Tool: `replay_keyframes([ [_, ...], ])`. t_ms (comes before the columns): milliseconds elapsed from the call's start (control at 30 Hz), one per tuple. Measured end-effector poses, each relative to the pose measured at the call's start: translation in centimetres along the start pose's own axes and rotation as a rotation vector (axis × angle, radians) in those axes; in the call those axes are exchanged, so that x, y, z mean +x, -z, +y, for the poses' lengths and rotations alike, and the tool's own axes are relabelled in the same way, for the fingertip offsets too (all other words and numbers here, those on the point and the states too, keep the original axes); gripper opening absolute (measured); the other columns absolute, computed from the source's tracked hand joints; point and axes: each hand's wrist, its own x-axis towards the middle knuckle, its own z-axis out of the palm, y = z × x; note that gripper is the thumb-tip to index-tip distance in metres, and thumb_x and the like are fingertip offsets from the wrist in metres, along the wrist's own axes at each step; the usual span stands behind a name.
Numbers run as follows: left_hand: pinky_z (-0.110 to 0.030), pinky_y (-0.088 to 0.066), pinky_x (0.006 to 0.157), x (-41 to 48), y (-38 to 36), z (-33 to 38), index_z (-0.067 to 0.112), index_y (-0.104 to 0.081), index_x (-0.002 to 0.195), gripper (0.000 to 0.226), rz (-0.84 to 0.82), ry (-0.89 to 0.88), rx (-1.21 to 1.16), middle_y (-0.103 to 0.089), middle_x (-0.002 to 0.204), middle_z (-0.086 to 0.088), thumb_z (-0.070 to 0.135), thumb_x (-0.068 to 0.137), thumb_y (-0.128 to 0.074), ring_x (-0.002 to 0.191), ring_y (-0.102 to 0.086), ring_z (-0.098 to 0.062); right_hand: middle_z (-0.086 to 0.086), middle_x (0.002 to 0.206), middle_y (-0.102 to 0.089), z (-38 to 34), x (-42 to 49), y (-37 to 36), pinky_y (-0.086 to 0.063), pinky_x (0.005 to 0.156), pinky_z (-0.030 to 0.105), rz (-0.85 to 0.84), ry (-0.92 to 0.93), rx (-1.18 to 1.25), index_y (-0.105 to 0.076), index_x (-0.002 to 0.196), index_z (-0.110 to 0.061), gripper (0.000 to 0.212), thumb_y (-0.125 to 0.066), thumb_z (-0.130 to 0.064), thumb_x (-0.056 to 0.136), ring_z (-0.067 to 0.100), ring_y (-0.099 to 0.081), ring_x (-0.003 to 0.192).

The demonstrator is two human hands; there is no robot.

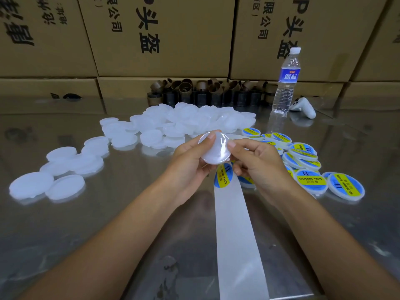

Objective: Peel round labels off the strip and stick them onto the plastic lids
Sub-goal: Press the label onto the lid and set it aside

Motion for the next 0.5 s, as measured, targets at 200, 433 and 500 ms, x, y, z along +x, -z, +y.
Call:
replay_keyframes([
  [200,-0.017,-0.046,0.052,-0.13,-0.46,-0.11,0.019,-0.066,0.103,0.019,0.014,-0.042,0.016,-0.066,0.072,0.007,0.023,0.098,-0.048,0.057,-0.057,-0.009,-0.005,0.059,-0.065,-0.17,-0.27,-0.17,-0.039,0.047,0.02,-0.073,-0.013,0.002,-0.065,0.079,-0.014,0.011,-0.062,-0.021,0.087,0.01,-0.054,0.04],
  [433,-0.019,-0.045,0.052,0.08,-0.07,0.34,0.015,-0.066,0.096,0.02,0.082,-0.045,-0.034,-0.064,0.07,0.006,0.02,0.098,-0.047,0.057,-0.058,-0.009,-0.005,0.058,-0.065,-0.03,0.08,0.05,-0.04,0.047,0.016,0.149,-0.01,-0.023,-0.062,0.078,-0.015,0.012,-0.062,-0.021,0.089,0.006,-0.048,0.041],
  [500,-0.021,-0.049,0.058,0.22,0.06,0.53,0.013,-0.065,0.095,0.02,0.101,-0.028,-0.064,-0.065,0.08,0.001,0.016,0.098,-0.046,0.066,-0.062,-0.011,-0.007,0.052,-0.058,0.35,0.28,0.2,-0.039,0.047,0.013,0.252,0.033,-0.158,-0.057,0.075,-0.017,0.014,-0.064,-0.019,0.087,0.005,-0.049,0.047],
])
